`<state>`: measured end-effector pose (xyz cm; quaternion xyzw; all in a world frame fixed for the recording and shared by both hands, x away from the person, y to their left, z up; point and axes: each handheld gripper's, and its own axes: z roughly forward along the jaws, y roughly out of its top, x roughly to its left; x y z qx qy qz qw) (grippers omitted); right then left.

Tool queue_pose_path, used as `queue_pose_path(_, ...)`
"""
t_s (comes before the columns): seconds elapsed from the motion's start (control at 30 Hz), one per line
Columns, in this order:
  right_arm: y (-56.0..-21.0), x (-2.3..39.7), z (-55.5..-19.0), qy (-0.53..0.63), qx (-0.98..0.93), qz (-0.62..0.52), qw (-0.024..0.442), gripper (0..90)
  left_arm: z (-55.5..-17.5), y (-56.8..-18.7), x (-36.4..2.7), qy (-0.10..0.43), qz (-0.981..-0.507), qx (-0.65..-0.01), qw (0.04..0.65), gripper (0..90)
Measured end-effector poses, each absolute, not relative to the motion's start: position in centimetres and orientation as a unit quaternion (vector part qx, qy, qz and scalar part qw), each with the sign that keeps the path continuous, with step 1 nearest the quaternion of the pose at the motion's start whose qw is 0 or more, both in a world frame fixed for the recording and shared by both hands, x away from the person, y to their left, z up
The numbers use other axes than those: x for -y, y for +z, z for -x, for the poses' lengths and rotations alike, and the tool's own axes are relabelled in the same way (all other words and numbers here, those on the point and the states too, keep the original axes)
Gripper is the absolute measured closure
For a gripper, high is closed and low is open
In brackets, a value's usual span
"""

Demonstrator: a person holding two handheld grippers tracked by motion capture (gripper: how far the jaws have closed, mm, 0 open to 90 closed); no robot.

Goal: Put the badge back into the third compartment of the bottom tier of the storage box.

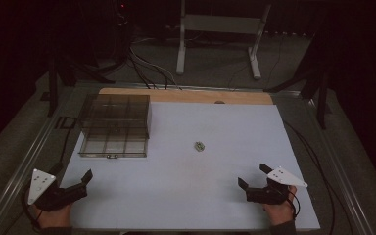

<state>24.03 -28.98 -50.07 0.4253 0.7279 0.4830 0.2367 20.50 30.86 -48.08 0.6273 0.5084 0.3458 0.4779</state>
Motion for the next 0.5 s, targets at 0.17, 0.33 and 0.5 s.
queue_pose_path(0.17, -50.0, 28.7, -23.9, 0.482, -0.733, -0.416, 0.239, 0.2, -20.3, -47.7, -31.1, 0.352, -0.619, -0.512, 0.480, 6.9)
queue_pose_path(0.33, -49.8, 29.1, -23.9, 0.489, -0.725, -0.423, 0.236, 0.2, -20.6, -47.7, -31.2, 0.335, -0.634, -0.510, 0.475, 7.2)
queue_pose_path(0.5, -50.1, 29.1, -24.1, 0.488, -0.731, -0.424, 0.217, 0.2, -21.0, -47.6, -30.3, 0.343, -0.642, -0.514, 0.454, 0.4)
